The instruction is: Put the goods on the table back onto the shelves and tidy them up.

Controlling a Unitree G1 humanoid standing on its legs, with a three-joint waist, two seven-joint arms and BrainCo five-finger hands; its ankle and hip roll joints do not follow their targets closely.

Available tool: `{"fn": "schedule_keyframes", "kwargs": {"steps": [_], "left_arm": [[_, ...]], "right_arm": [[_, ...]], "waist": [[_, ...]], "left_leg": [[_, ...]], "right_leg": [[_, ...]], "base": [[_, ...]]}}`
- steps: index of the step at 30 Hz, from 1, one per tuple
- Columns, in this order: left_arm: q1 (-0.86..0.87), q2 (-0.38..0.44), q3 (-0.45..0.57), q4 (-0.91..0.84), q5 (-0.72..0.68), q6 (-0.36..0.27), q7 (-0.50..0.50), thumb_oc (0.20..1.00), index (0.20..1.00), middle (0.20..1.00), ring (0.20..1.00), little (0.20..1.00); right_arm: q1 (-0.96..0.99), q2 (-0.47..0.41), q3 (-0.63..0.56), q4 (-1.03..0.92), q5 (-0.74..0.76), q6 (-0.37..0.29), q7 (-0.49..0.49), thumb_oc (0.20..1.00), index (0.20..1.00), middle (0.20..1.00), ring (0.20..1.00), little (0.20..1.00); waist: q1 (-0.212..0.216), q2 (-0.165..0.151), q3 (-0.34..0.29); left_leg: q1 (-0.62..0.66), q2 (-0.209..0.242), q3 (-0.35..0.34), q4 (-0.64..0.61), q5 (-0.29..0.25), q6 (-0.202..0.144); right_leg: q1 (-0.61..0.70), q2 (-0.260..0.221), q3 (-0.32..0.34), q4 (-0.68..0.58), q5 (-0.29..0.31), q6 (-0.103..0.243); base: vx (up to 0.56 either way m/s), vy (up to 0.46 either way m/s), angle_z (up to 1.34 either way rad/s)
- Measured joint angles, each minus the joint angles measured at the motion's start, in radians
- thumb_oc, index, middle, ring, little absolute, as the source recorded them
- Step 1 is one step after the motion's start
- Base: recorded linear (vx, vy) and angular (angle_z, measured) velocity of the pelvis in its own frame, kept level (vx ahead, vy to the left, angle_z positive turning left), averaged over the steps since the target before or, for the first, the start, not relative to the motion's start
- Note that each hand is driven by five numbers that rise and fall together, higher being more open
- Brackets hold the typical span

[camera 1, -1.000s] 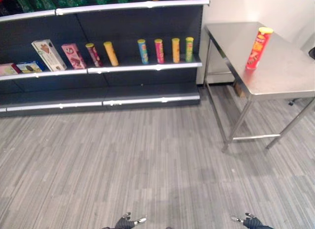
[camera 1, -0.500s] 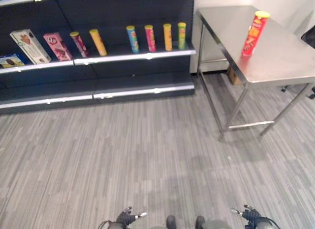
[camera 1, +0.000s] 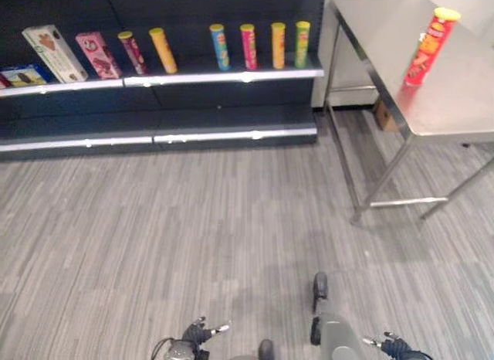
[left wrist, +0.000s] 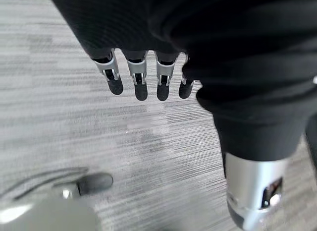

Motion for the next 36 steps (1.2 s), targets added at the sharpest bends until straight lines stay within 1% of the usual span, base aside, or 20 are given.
{"fn": "schedule_keyframes", "kwargs": {"steps": [2, 4, 6, 7, 9, 10, 12, 15, 18, 20, 21, 22, 23, 24, 25, 28, 29, 30, 32, 36], "left_arm": [[0.034, -0.013, -0.003, -0.001, 0.0, 0.002, -0.002, 1.0, 1.0, 1.0, 1.0, 1.0], [0.05, -0.007, -0.005, -0.002, -0.001, 0.001, -0.001, 1.0, 1.0, 1.0, 1.0, 1.0], [0.049, -0.005, -0.005, 0.0, -0.001, 0.0, -0.002, 1.0, 1.0, 1.0, 1.0, 1.0], [0.049, -0.008, -0.005, 0.0, -0.002, 0.002, -0.003, 1.0, 1.0, 1.0, 1.0, 1.0], [0.036, -0.007, -0.003, -0.005, -0.006, 0.002, -0.003, 1.0, 1.0, 1.0, 1.0, 1.0], [0.012, -0.008, -0.004, -0.025, -0.009, 0.001, -0.004, 1.0, 1.0, 1.0, 1.0, 1.0], [0.004, 0.015, 0.003, -0.031, -0.01, 0.003, -0.004, 1.0, 1.0, 1.0, 1.0, 1.0], [-0.016, 0.031, 0.002, -0.031, -0.01, 0.002, -0.003, 1.0, 1.0, 1.0, 1.0, 1.0], [-0.038, 0.032, 0.0, -0.018, -0.009, 0.002, -0.003, 1.0, 1.0, 1.0, 1.0, 1.0], [-0.03, 0.031, -0.001, -0.012, -0.009, 0.002, -0.004, 1.0, 1.0, 1.0, 1.0, 1.0], [-0.028, 0.031, 0.001, -0.01, -0.01, 0.002, -0.004, 1.0, 1.0, 1.0, 1.0, 1.0], [-0.03, 0.033, 0.001, -0.01, -0.009, 0.002, -0.002, 1.0, 1.0, 1.0, 1.0, 1.0], [-0.023, 0.031, 0.003, -0.009, -0.01, 0.002, -0.001, 1.0, 1.0, 1.0, 1.0, 1.0], [-0.023, 0.031, 0.004, -0.002, -0.009, 0.003, 0.001, 1.0, 1.0, 1.0, 1.0, 1.0], [-0.032, 0.025, 0.006, 0.028, -0.009, 0.002, 0.001, 1.0, 1.0, 1.0, 1.0, 1.0], [-0.025, 0.022, 0.006, 0.037, -0.01, 0.002, 0.002, 1.0, 1.0, 1.0, 1.0, 1.0], [-0.026, 0.023, 0.007, 0.036, -0.009, 0.002, 0.001, 1.0, 1.0, 1.0, 1.0, 1.0], [-0.032, 0.025, 0.01, 0.037, -0.009, 0.002, 0.002, 1.0, 1.0, 1.0, 1.0, 1.0], [-0.062, 0.048, -0.001, 0.024, -0.009, -0.001, 0.002, 1.0, 1.0, 1.0, 1.0, 1.0], [-0.117, 0.073, -0.022, 0.014, -0.009, -0.001, 0.002, 1.0, 1.0, 1.0, 1.0, 1.0]], "right_arm": [[0.011, -0.022, 0.0, -0.015, 0.0, -0.001, 0.005, 1.0, 1.0, 1.0, 1.0, 1.0], [0.016, -0.033, 0.0, -0.028, 0.0, 0.0, 0.006, 1.0, 1.0, 1.0, 1.0, 1.0], [0.002, -0.048, 0.003, -0.051, 0.0, -0.01, 0.006, 1.0, 1.0, 1.0, 1.0, 1.0], [-0.001, -0.053, 0.003, -0.061, 0.0, -0.016, 0.006, 1.0, 1.0, 1.0, 1.0, 1.0], [-0.016, -0.053, 0.003, -0.069, 0.001, -0.017, 0.004, 1.0, 1.0, 1.0, 1.0, 1.0], [-0.037, -0.052, 0.01, -0.055, 0.002, -0.013, 0.0, 1.0, 1.0, 1.0, 1.0, 1.0], [-0.06, -0.047, 0.043, -0.035, 0.003, -0.011, -0.008, 1.0, 1.0, 1.0, 1.0, 1.0], [-0.076, -0.045, 0.047, -0.021, 0.008, -0.009, -0.016, 1.0, 1.0, 1.0, 1.0, 1.0], [-0.09, -0.04, 0.063, 0.031, 0.008, -0.006, -0.017, 1.0, 1.0, 1.0, 1.0, 1.0], [-0.096, -0.037, 0.082, 0.057, 0.008, -0.005, -0.023, 1.0, 1.0, 1.0, 1.0, 1.0], [-0.098, -0.035, 0.087, 0.065, 0.007, -0.005, -0.025, 1.0, 1.0, 1.0, 1.0, 1.0], [-0.093, -0.036, 0.088, 0.067, 0.005, -0.005, -0.027, 1.0, 1.0, 1.0, 1.0, 1.0], [-0.087, -0.038, 0.084, 0.07, 0.002, -0.007, -0.028, 1.0, 1.0, 1.0, 1.0, 1.0], [-0.089, -0.039, 0.082, 0.075, 0.001, -0.01, -0.03, 1.0, 1.0, 1.0, 1.0, 1.0], [-0.093, -0.035, 0.072, 0.102, -0.002, -0.012, -0.029, 1.0, 1.0, 1.0, 1.0, 1.0], [-0.086, -0.031, 0.062, 0.121, -0.004, -0.007, -0.027, 1.0, 1.0, 1.0, 1.0, 1.0], [-0.08, -0.036, 0.063, 0.119, -0.005, -0.006, -0.026, 1.0, 1.0, 1.0, 1.0, 1.0], [-0.069, -0.034, 0.065, 0.115, -0.005, -0.005, -0.026, 1.0, 1.0, 1.0, 1.0, 1.0], [-0.05, 0.0, 0.068, 0.106, -0.012, -0.002, -0.022, 1.0, 1.0, 1.0, 1.0, 1.0], [-0.042, 0.026, 0.066, 0.08, -0.032, -0.003, -0.004, 1.0, 1.0, 1.0, 1.0, 1.0]], "waist": [[-0.011, 0.049, -0.029], [-0.008, 0.047, -0.056], [0.004, 0.013, -0.099], [0.003, 0.013, -0.108], [0.002, 0.002, -0.115], [0.02, -0.007, -0.106], [0.031, -0.034, -0.086], [0.032, -0.054, -0.056], [0.047, -0.058, -0.015], [0.063, -0.039, 0.004], [0.064, -0.027, 0.015], [0.082, -0.014, 0.022], [0.101, -0.019, 0.029], [0.109, -0.013, 0.029], [0.109, -0.009, 0.024], [0.11, -0.023, 0.012], [0.107, -0.009, 0.0], [0.092, -0.018, -0.003], [0.083, -0.046, -0.011], [0.076, -0.028, -0.023]], "left_leg": [[0.031, 0.088, -0.037, 0.0, -0.034, -0.029], [0.04, 0.123, -0.029, 0.051, -0.025, -0.063], [-0.042, 0.138, -0.023, 0.271, -0.043, -0.133], [-0.063, 0.148, -0.016, 0.334, -0.052, -0.148], [-0.222, 0.158, 0.0, 0.643, -0.032, -0.184], [-0.362, 0.176, 0.008, 0.91, 0.052, -0.193], [-0.426, 0.195, 0.08, 1.033, 0.057, -0.18], [-0.495, 0.202, 0.163, 0.891, 0.046, -0.168], [-0.519, 0.177, 0.171, 0.477, 0.065, -0.152], [-0.482, 0.165, 0.112, 0.057, 0.137, -0.156], [-0.492, 0.154, 0.066, -0.007, 0.154, -0.149], [-0.511, 0.132, -0.03, -0.007, 0.171, -0.153], [-0.517, 0.126, -0.054, 0.0, 0.172, -0.152], [-0.515, 0.117, -0.028, 0.0, 0.175, -0.147], [-0.494, 0.101, 0.0, 0.001, 0.182, -0.137], [-0.449, 0.099, 0.062, 0.098, 0.193, -0.115], [-0.408, 0.1, 0.098, 0.098, 0.196, -0.112], [-0.37, 0.089, 0.124, 0.057, 0.281, -0.079], [-0.301, 0.061, 0.155, 0.007, 0.295, -0.031], [-0.245, 0.022, 0.162, 0.005, 0.234, 0.043]], "right_leg": [[0.065, 0.083, -0.003, -0.024, 0.004, -0.013], [0.102, 0.124, -0.009, -0.033, -0.007, -0.063], [0.177, 0.157, -0.049, -0.092, -0.019, -0.14], [0.192, 0.175, -0.052, -0.092, -0.039, -0.164], [0.212, 0.203, -0.068, -0.1, -0.056, -0.209], [0.224, 0.222, -0.058, -0.098, -0.072, -0.238], [0.281, 0.232, -0.029, -0.101, -0.092, -0.279], [0.336, 0.233, -0.002, -0.106, -0.129, -0.277], [0.362, 0.23, 0.02, -0.106, -0.15, -0.243], [0.387, 0.246, 0.066, -0.107, -0.174, -0.204], [0.407, 0.256, 0.09, -0.108, -0.187, -0.185], [0.428, 0.257, 0.128, -0.108, -0.204, -0.173], [0.443, 0.254, 0.15, -0.108, -0.205, -0.178], [0.463, 0.248, 0.152, -0.108, -0.211, -0.185], [0.491, 0.23, 0.171, -0.108, -0.246, -0.156], [0.537, 0.183, 0.231, -0.108, -0.282, -0.138], [0.557, 0.169, 0.253, -0.107, -0.292, -0.123], [0.569, 0.149, 0.25, -0.097, -0.292, -0.103], [0.538, 0.121, 0.232, 0.026, -0.288, -0.092], [0.317, 0.073, 0.215, 0.471, -0.336, -0.013]], "base": [[0.36, -0.234, 0.69], [0.37, -0.269, 0.52], [0.28, -0.275, 0.27], [0.17, -0.247, 0.13], [0.21, -0.245, 0.09], [0.23, -0.182, -0.29], [0.23, -0.088, -0.45], [0.25, 0.01, -0.24], [0.28, 0.128, -0.26], [0.39, 0.195, -0.44], [0.35, 0.155, -0.53], [0.31, 0.166, -0.8], [0.41, 0.252, -1.06], [0.41, 0.31, -0.99], [0.32, 0.291, -0.9], [0.31, 0.308, -0.93], [0.24, 0.277, -0.66], [0.21, 0.28, -0.48], [0.18, 0.282, -0.21], [0.08, 0.263, -0.1]]}}
